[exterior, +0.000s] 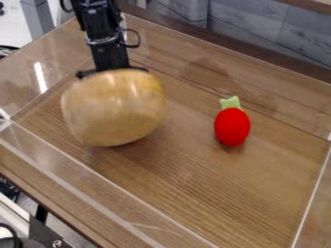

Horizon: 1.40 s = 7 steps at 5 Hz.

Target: Remove the green stick from the brown bowl and put it on the table

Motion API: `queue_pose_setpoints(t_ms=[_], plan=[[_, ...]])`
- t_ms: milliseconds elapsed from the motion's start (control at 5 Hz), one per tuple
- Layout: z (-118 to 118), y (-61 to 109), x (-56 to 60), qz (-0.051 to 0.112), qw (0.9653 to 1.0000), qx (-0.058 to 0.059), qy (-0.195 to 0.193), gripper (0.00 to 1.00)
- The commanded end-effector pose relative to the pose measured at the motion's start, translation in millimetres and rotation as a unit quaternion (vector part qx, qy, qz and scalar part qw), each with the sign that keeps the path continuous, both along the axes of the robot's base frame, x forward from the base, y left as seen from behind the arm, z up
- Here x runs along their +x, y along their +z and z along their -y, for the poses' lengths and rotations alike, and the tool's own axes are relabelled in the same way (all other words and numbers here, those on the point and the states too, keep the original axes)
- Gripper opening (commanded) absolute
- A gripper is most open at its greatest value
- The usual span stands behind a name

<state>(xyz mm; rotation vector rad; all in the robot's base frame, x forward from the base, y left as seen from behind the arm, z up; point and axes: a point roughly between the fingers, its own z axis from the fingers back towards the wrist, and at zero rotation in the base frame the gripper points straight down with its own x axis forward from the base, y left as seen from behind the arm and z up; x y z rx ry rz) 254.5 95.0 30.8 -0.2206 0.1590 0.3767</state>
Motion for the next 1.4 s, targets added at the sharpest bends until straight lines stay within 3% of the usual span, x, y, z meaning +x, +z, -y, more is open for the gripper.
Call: queue_pose_setpoints(t_ms=[0,400,600,800,1000,1200], plan=[[12,-5.9,-9.6,0.004,0.9998,-0.002,0.019,0.00],[33,-9.5,-6.8,-0.006,0.9978,-0.005,0.066,0.00],[35,-10.3,-1.7,-0.014,0.9918,-0.001,0.127,0.00],[39,-11.6,2.2,-0.023,0.9827,0.003,0.184,0.00],[37,-11.9,1.0,-0.033,0.9805,0.007,0.194,0.00],[32,-12.1,-16.4,-0.043,0.9809,0.011,0.190,1.00]])
